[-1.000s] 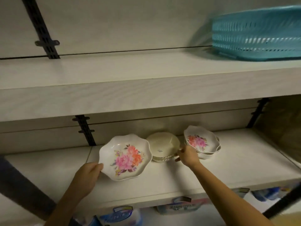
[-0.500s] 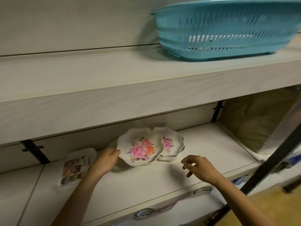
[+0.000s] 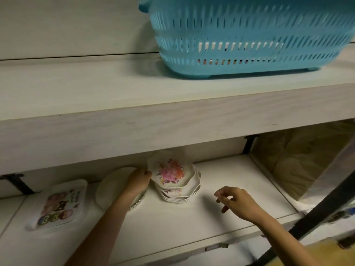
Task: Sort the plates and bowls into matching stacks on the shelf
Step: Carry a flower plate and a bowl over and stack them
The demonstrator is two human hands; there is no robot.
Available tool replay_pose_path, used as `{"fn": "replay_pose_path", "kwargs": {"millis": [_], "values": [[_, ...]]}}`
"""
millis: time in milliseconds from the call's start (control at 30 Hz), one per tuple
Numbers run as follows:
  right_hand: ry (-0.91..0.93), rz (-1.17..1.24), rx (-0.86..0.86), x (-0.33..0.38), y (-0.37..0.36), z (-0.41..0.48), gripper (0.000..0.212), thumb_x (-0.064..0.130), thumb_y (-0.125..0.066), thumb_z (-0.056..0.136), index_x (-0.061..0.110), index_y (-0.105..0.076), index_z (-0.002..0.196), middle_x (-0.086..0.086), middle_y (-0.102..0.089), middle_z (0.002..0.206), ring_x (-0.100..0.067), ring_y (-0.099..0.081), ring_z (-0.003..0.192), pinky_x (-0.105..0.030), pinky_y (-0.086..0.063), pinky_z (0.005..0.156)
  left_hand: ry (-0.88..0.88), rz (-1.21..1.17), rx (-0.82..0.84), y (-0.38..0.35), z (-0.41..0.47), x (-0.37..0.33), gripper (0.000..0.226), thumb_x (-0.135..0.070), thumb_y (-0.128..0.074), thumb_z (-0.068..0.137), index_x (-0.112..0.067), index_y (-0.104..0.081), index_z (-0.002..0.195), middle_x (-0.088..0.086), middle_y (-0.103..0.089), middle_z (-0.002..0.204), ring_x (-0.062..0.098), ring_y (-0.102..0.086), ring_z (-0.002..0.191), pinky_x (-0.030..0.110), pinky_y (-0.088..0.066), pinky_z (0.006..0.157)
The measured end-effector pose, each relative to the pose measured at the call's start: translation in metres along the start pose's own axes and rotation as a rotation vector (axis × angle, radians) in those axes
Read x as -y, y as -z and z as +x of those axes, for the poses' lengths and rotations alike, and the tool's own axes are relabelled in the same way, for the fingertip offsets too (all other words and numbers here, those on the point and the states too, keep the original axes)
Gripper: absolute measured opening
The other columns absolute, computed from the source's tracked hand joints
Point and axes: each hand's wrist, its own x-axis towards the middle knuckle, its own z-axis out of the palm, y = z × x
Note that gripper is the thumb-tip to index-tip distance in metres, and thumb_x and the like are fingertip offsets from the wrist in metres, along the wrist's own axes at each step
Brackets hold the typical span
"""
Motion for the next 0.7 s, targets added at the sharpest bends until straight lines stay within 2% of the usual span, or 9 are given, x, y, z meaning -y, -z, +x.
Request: {"fn": "replay_pose_path", "kwargs": {"millis": [67, 100, 167, 267, 333, 367, 433, 600, 700], "values": [[0.010, 0.002, 0.012, -0.003, 0.003, 0.005, 0.015, 0.022, -0.049, 0.094, 0.033, -0.060, 0.091, 0.013, -0.067, 0.091, -0.010, -0.072, 0.069, -0.024, -0.053, 0.078, 0.035, 0.002, -0.019, -0.008, 0.001, -0.003, 0.037, -0.019, -0.040, 0.093, -0.015, -0.042, 0.057, 0.025, -0.062, 0.096, 0.030, -0.056, 0.090, 0.034, -0.035, 0.066], [0.016, 0.001, 0.018, -0.003, 0.005, 0.007, 0.015, 0.022, -0.049, 0.094, 0.032, -0.060, 0.092, 0.012, -0.067, 0.091, -0.011, -0.072, 0.070, -0.024, -0.054, 0.078, 0.037, 0.016, -0.030, -0.012, 0.001, -0.005, 0.035, -0.018, -0.041, 0.093, -0.004, -0.050, 0.062, 0.027, -0.062, 0.091, 0.035, -0.058, 0.092, 0.037, -0.037, 0.069], [0.032, -0.002, 0.027, -0.003, 0.008, 0.010, 0.014, 0.022, -0.049, 0.095, 0.030, -0.061, 0.093, 0.010, -0.067, 0.093, -0.012, -0.072, 0.071, -0.024, -0.054, 0.078, 0.031, 0.060, -0.036, -0.021, 0.000, -0.008, 0.037, -0.019, -0.039, 0.094, 0.011, -0.059, 0.084, 0.033, -0.062, 0.098, 0.040, -0.059, 0.099, 0.040, -0.043, 0.079], [0.048, -0.008, 0.035, -0.004, 0.012, 0.014, 0.014, 0.022, -0.049, 0.095, 0.028, -0.062, 0.094, 0.010, -0.067, 0.093, -0.011, -0.072, 0.071, -0.023, -0.053, 0.077, 0.015, 0.130, -0.049, -0.027, -0.004, -0.005, 0.041, -0.025, -0.034, 0.097, 0.002, -0.064, 0.099, 0.027, -0.065, 0.108, 0.037, -0.060, 0.102, 0.037, -0.045, 0.084], [0.058, -0.010, 0.042, -0.004, 0.013, 0.017, 0.014, 0.022, -0.050, 0.094, 0.029, -0.061, 0.093, 0.010, -0.067, 0.092, -0.011, -0.072, 0.071, -0.024, -0.053, 0.079, 0.010, 0.167, -0.075, -0.024, -0.011, -0.006, 0.042, -0.029, -0.033, 0.098, -0.004, -0.066, 0.090, 0.025, -0.066, 0.106, 0.036, -0.061, 0.100, 0.035, -0.044, 0.080], [0.064, -0.014, 0.048, -0.003, 0.012, 0.018, 0.014, 0.022, -0.050, 0.094, 0.030, -0.061, 0.092, 0.011, -0.067, 0.092, -0.011, -0.071, 0.072, -0.024, -0.053, 0.080, 0.006, 0.184, -0.081, -0.021, -0.016, -0.008, 0.044, -0.031, -0.032, 0.099, -0.010, -0.064, 0.075, 0.025, -0.067, 0.102, 0.036, -0.061, 0.098, 0.034, -0.043, 0.077], [0.088, -0.028, 0.068, 0.001, 0.008, 0.022, 0.014, 0.023, -0.050, 0.094, 0.032, -0.060, 0.090, 0.011, -0.067, 0.091, -0.009, -0.071, 0.075, -0.024, -0.052, 0.080, 0.014, 0.214, -0.086, -0.016, -0.026, -0.008, 0.049, -0.037, -0.033, 0.098, -0.020, -0.044, 0.054, 0.023, -0.064, 0.084, 0.034, -0.060, 0.086, 0.033, -0.040, 0.070], [0.179, -0.089, 0.144, 0.025, -0.009, 0.030, 0.014, 0.029, -0.048, 0.095, 0.030, -0.060, 0.088, 0.006, -0.069, 0.093, -0.013, -0.067, 0.087, -0.030, -0.053, 0.083, 0.009, 0.331, -0.088, 0.003, -0.057, 0.016, 0.046, -0.042, -0.039, 0.094, -0.021, -0.036, 0.054, 0.003, -0.051, 0.064, 0.024, -0.052, 0.076, 0.030, -0.036, 0.063], [0.257, -0.149, 0.200, 0.047, -0.024, 0.033, 0.018, 0.036, -0.046, 0.095, 0.037, -0.056, 0.080, 0.002, -0.068, 0.095, -0.019, -0.064, 0.091, -0.034, -0.052, 0.083, -0.006, 0.343, -0.086, 0.020, -0.083, 0.033, 0.037, -0.039, -0.038, 0.095, -0.015, -0.054, 0.071, 0.002, -0.056, 0.074, 0.023, -0.056, 0.083, 0.030, -0.040, 0.069]]}}
